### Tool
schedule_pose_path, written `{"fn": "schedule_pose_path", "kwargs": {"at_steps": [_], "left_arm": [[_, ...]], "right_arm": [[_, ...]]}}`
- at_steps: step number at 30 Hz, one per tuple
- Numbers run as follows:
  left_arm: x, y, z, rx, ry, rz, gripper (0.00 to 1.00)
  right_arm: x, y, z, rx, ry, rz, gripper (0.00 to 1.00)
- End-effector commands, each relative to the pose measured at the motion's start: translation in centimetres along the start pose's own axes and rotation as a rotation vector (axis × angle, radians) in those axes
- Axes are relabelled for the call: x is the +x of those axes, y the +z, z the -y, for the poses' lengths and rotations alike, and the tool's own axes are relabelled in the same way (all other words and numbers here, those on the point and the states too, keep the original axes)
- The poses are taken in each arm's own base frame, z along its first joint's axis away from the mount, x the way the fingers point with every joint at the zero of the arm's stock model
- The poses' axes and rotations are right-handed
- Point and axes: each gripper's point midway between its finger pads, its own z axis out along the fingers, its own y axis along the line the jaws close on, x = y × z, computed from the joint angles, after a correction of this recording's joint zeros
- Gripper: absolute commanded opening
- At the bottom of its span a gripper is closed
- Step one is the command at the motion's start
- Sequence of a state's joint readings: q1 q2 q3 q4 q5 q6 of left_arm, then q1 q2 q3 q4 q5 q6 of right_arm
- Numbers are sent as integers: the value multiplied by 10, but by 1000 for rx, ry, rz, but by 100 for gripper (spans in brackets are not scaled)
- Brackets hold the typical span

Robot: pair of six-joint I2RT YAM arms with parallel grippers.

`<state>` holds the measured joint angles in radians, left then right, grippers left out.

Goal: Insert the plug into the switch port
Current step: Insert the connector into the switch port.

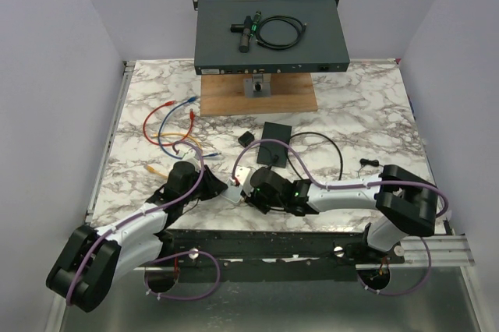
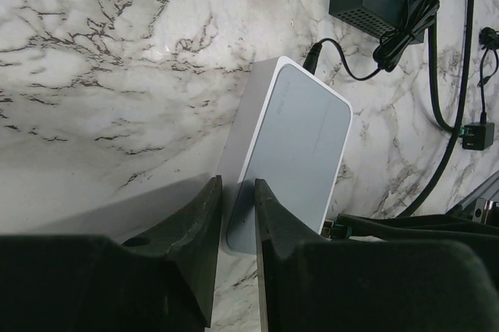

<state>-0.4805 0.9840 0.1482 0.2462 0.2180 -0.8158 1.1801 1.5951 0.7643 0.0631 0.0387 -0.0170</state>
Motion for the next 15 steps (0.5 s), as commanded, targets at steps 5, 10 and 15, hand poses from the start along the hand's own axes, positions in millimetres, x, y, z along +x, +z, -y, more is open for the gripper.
{"fn": "schedule_pose_path", "kwargs": {"at_steps": [5,10,15], "left_arm": [[21,-2,-1,23,-6,-87,18],[24,-3,1,39,-3,-96,16],[30,-4,2,59,6,-118,13]], "right_arm": [[-52,2,-6,-25,109,167,1],[-43,12,-5,-7,160,165,1],[-40,15,5,52,184,164,1]]}}
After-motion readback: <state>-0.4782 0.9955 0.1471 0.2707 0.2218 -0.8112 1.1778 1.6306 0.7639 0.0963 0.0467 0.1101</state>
